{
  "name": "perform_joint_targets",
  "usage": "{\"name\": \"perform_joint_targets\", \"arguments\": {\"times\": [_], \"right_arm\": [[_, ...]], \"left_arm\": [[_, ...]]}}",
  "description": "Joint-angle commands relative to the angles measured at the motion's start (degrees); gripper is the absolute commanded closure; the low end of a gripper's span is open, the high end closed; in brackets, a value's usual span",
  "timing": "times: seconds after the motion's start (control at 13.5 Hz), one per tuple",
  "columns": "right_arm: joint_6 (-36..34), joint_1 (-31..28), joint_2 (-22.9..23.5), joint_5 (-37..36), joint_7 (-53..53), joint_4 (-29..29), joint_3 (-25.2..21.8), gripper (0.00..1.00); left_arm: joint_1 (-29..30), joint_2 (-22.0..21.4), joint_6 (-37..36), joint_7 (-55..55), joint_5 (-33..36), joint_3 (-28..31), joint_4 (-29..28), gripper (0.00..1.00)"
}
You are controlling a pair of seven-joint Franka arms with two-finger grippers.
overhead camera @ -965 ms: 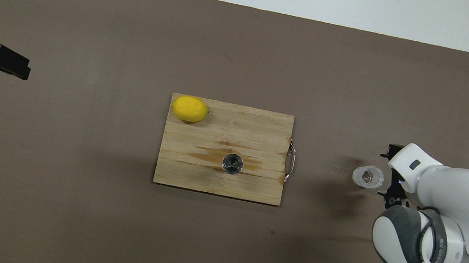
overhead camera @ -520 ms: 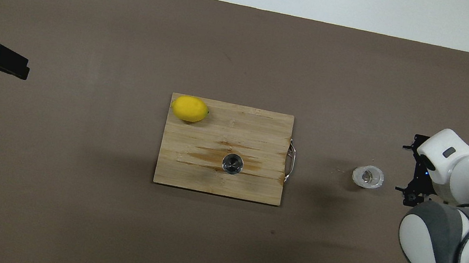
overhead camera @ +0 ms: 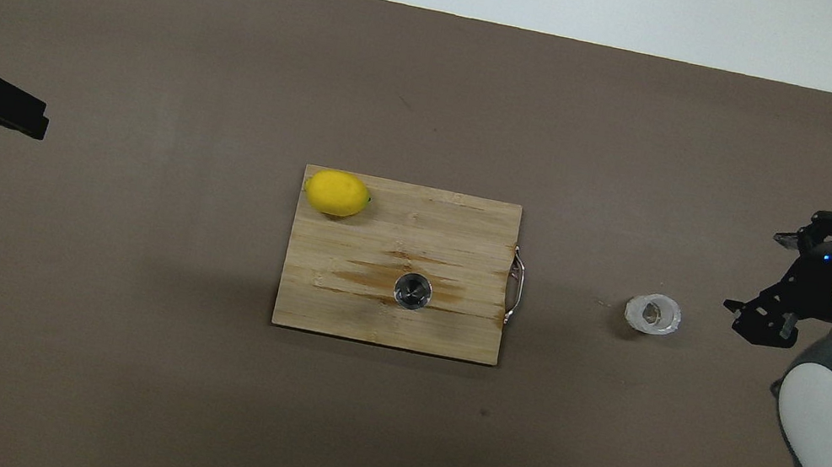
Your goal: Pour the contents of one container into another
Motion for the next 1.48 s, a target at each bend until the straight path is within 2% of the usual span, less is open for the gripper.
{"name": "perform_joint_targets", "arguments": {"times": [0.0, 0.37, 0.67, 0.74, 0.96, 1.11, 1.41], "right_arm": [[-5.63, 1.12, 1.3, -2.23, 13.85, 6.92, 0.59, 0.0], [-8.7, 2.53, 3.14, -3.83, 37.59, 14.57, 0.94, 0.0], [-19.14, 4.9, 5.86, -6.99, 55.87, 23.09, 1.29, 0.0], [-20.74, 5.08, 5.87, -6.64, 59.73, 23.46, 1.29, 0.0], [-26.02, 4.73, 5.08, -6.29, 61.09, 22.41, 1.38, 0.0], [-26.73, 4.3, 5.08, -6.38, 56.45, 22.32, 1.2, 0.0], [-26.39, 2.01, 4.99, -5.94, 55.99, 22.15, 0.85, 0.0]], "left_arm": [[0.49, -0.05, 1.15, 0.61, -0.6, 0.05, -0.26, 0.0], [0.49, -0.05, 1.07, 0.7, -0.52, 0.14, -0.17, 0.0], [0.49, -0.05, 0.98, 0.79, -0.51, 0.05, -0.17, 0.0], [0.49, -0.05, 0.98, 0.79, -0.51, 0.05, -0.17, 0.0], [0.32, -0.05, 0.54, 0.79, -0.51, 0.05, -0.17, 0.0], [0.06, -0.23, 0.28, 0.62, -0.51, 0.05, -0.26, 0.0], [-0.3, -0.23, 0.36, 0.26, -0.51, 0.14, -0.09, 0.0]]}}
